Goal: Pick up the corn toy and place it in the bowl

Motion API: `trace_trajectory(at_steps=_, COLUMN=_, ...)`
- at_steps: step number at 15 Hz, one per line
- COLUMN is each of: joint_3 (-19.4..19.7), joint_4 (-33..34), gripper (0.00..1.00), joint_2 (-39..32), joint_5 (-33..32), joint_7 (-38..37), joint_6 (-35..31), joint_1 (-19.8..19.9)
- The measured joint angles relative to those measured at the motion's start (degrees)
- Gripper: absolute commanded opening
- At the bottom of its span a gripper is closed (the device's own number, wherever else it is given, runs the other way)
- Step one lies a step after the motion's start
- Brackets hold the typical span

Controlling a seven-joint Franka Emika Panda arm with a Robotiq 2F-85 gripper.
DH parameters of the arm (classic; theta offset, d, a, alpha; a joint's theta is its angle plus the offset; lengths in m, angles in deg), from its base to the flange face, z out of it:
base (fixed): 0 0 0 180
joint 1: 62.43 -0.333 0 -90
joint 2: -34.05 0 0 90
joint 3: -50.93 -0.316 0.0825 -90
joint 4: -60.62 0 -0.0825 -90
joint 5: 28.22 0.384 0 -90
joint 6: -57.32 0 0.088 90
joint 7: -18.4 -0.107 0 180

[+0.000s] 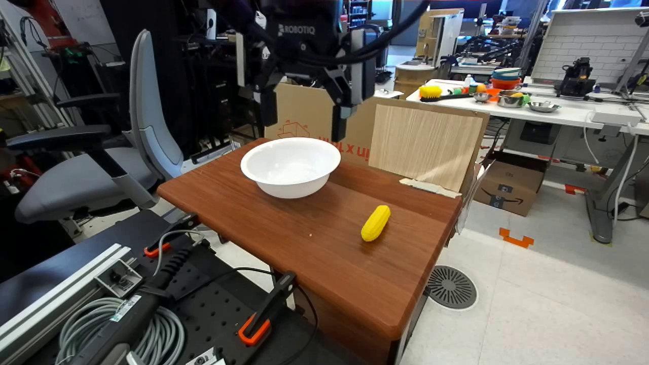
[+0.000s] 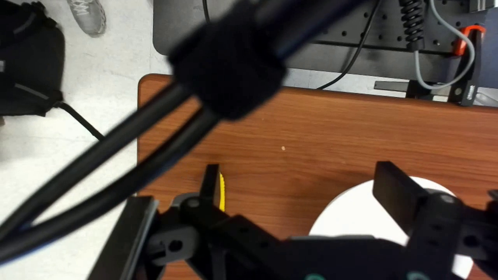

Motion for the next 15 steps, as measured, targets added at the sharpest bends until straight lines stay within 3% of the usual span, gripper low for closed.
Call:
trace_trajectory(at_steps=4, joint_3=2.3, joint_4=4.2, gripper=1.0, joint_2=-7.8, joint_5=8.2, joint_7=3.1, joint_6=0.0, joint_1=0.7)
trace_trajectory(at_steps=9, joint_3=1.0, joint_4=13.3, gripper=1.0, joint_2=-23.3, joint_5=19.2, joint_7=4.2, joint_6=0.4, joint_1=1.4)
trace_trajectory(at_steps=15, joint_3=-2.2, joint_4=27.2, gripper=1.0, joint_2=-35.7, joint_5=20.7, joint_7=1.0, joint_6=4.9, joint_1=5.8)
